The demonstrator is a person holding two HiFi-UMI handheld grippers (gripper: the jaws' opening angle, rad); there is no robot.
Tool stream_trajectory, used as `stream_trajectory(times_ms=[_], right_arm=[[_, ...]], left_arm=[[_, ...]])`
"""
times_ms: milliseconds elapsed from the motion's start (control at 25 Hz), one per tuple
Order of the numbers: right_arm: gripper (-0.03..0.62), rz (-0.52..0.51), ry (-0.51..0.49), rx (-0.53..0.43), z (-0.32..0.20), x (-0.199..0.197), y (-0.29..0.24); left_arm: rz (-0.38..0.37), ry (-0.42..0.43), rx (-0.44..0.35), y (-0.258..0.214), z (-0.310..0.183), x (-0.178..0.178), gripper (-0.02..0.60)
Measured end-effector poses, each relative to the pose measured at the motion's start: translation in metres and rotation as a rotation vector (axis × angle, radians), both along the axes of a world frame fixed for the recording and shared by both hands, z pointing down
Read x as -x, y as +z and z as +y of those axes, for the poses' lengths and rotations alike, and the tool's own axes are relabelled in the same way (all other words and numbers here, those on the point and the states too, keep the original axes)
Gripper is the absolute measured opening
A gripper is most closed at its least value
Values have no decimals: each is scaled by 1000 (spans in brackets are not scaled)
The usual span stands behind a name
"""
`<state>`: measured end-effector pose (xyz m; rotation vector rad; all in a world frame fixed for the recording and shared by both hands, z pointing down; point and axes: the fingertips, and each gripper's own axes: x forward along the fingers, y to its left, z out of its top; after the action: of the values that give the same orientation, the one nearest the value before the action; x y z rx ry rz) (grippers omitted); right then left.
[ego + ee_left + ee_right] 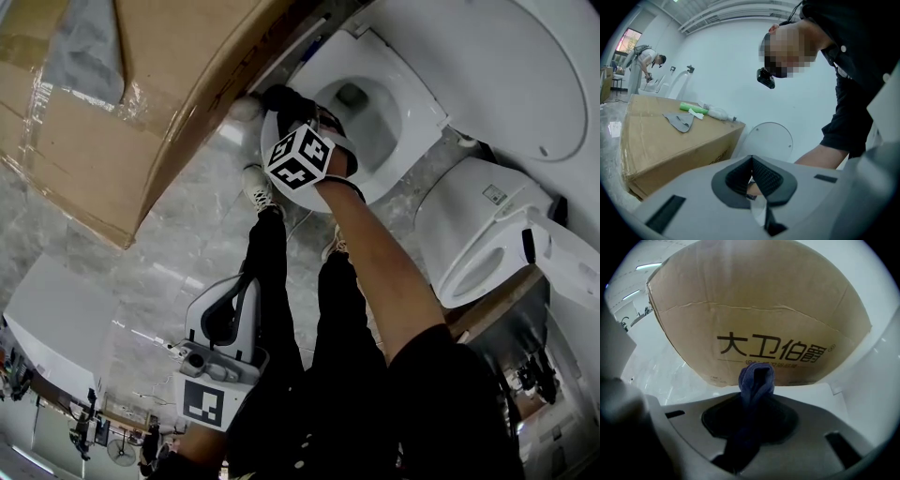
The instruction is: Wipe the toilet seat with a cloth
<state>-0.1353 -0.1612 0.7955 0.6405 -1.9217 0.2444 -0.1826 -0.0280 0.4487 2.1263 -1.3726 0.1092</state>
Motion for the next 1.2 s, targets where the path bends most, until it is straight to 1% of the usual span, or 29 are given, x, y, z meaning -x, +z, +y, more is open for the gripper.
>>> stream_trajectory(times_ms=[160, 320, 680, 880, 1200], right_arm=[[95, -2, 93, -19, -33, -19, -3], [95, -26, 214, -13, -62, -40, -5], [95, -32, 405, -24, -101, -80, -10], [95, -83, 536, -12, -116, -98, -16], [95, -124, 756, -33, -120, -150, -20]], left_arm=[[0, -3, 5, 1, -1, 3, 9], [3, 0, 7, 3, -4, 4, 9], [12, 23, 14, 5, -3, -1, 9], [8, 49, -3, 2, -9, -6, 9], [8, 94, -13, 1, -16, -9, 9]])
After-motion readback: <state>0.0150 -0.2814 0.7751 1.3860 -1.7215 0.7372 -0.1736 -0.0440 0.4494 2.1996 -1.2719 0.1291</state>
